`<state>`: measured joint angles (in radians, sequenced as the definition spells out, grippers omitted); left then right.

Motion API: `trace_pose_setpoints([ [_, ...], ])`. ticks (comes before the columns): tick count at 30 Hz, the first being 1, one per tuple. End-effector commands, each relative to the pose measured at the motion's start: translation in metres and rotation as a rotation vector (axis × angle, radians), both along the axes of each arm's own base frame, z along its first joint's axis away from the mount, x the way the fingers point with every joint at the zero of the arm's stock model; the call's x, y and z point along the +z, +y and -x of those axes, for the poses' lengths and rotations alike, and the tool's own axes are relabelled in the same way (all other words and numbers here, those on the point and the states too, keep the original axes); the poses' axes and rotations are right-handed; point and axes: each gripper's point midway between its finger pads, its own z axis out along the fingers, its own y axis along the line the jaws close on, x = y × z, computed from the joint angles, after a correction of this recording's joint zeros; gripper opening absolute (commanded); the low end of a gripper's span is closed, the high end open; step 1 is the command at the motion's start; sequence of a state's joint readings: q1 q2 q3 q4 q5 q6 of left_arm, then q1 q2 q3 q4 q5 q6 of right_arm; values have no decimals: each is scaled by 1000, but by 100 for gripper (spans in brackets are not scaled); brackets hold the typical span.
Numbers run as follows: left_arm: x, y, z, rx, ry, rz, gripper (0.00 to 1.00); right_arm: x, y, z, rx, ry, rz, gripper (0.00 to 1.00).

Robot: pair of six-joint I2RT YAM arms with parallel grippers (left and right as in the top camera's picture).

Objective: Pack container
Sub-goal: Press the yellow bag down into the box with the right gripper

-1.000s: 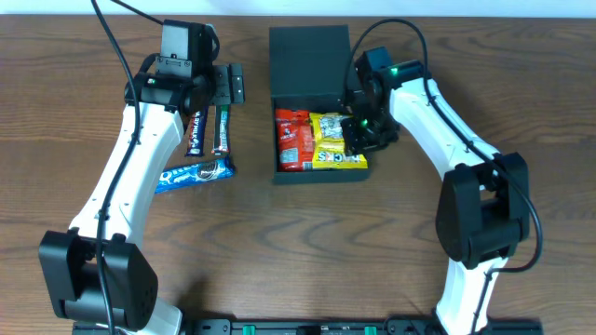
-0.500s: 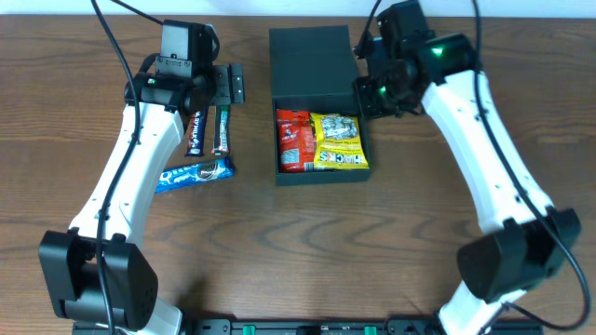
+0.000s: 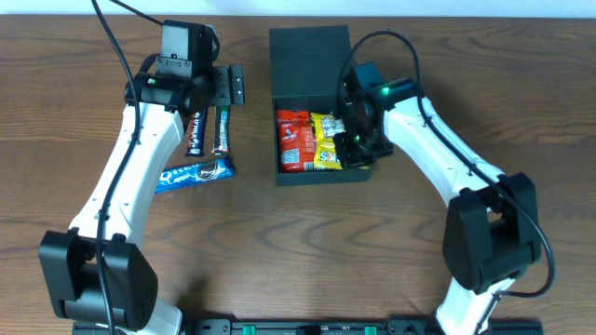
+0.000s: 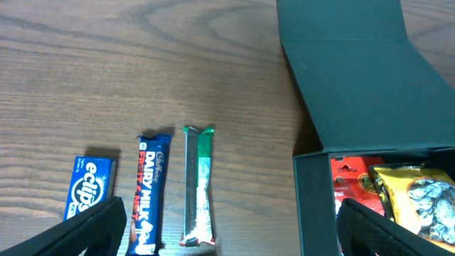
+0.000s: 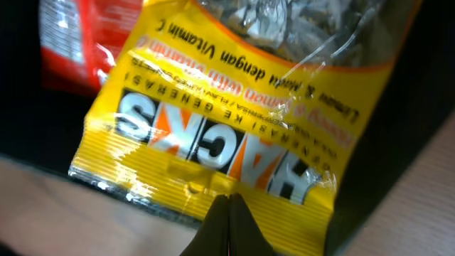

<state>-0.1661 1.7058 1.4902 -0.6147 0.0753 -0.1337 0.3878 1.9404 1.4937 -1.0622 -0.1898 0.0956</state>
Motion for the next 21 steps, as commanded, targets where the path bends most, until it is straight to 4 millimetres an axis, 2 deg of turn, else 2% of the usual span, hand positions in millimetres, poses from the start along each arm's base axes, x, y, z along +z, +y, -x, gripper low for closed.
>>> trace_pose_setpoints([
  [1,15,1,-1,2,-29,8,95,-19,-1,9,13,33,13,1],
  [5,14,1,0,2,-25,7,95,-31,0,7,13,34,13,1],
  [10,13,1,1,2,-19,6,95,-26,3,-1,12,8,3,1],
  [13,13,1,1,2,-19,6,95,-11,5,-9,9,-15,-6,1],
  [19,13,1,1,2,-19,6,95,37,15,-34,9,-127,-53,1],
  [21,13,1,1,2,-19,6,96,46,18,-39,10,-152,-63,1],
])
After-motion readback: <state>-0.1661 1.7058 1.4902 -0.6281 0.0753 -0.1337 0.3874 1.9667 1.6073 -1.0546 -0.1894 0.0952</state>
